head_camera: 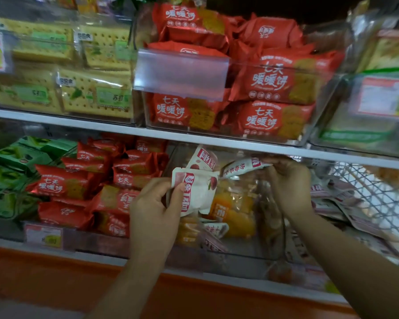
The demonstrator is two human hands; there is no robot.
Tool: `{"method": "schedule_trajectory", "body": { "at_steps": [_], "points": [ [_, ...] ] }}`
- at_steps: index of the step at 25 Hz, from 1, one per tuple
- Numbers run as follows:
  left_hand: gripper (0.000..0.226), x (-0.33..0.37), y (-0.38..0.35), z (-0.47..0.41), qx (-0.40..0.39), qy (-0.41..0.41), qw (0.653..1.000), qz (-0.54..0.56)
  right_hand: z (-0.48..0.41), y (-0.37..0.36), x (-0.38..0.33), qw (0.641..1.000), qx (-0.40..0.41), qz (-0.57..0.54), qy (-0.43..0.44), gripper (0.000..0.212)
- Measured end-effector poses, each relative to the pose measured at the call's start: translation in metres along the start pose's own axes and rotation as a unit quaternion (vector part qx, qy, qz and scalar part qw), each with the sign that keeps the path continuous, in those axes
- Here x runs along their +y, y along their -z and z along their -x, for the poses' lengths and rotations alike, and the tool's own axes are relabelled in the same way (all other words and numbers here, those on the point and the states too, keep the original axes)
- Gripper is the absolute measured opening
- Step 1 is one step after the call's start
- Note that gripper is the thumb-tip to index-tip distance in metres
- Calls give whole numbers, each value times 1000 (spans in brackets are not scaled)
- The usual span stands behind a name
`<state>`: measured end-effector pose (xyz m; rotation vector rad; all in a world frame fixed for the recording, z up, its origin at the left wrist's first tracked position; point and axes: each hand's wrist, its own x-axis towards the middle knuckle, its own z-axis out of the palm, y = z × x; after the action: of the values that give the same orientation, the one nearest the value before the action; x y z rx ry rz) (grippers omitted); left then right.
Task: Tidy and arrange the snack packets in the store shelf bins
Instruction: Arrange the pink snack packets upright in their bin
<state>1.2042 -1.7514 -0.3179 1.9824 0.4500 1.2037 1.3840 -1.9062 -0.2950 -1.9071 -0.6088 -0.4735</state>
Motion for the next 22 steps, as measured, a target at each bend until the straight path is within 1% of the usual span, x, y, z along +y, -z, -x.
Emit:
{"method": "schedule_trajectory", "body": {
  "at_steps": [2,4,6,8,9,10,11,13,15,16,18,20,21,22],
  "points": [
    [21,19,-15,8,-16,-48,999,6,3,34,14,996,46,-41,-70,18],
    [17,41,-34,16,-36,-76,996,3,8,68,32,984,100,-68,-132,17],
    [15,62,-56,22,-64,-80,995,-2,9,98,46,968,168,-69,-174,19],
    [15,83,-81,25,-93,-70,993,1,4,121,55,944,245,-99,-199,23],
    [16,91,-94,25,-102,-58,993,9,2,129,60,933,268,-123,-206,24],
    [16,99,-107,25,-107,-41,993,19,1,136,64,928,273,-139,-211,26],
    [17,105,-121,24,-108,-19,994,29,0,139,70,932,253,-138,-218,27],
    [22,110,-147,20,-112,25,992,46,2,141,85,950,162,-99,-247,35],
    [28,110,-169,16,-124,42,990,46,6,142,97,955,63,-68,-281,45],
    [33,110,-179,13,-131,44,990,38,7,146,101,956,31,-60,-285,47],
    [43,108,-195,8,-140,53,989,7,5,154,106,955,-10,-61,-291,47],
    [37,100,-210,1,-155,61,985,-33,2,162,109,952,-47,-72,-295,47],
    [31,94,-216,-4,-163,65,983,-59,1,165,110,957,-59,-51,-279,41],
    [29,90,-221,-9,-170,69,980,-83,-1,167,110,968,-62,6,-243,37]
  ]
}}
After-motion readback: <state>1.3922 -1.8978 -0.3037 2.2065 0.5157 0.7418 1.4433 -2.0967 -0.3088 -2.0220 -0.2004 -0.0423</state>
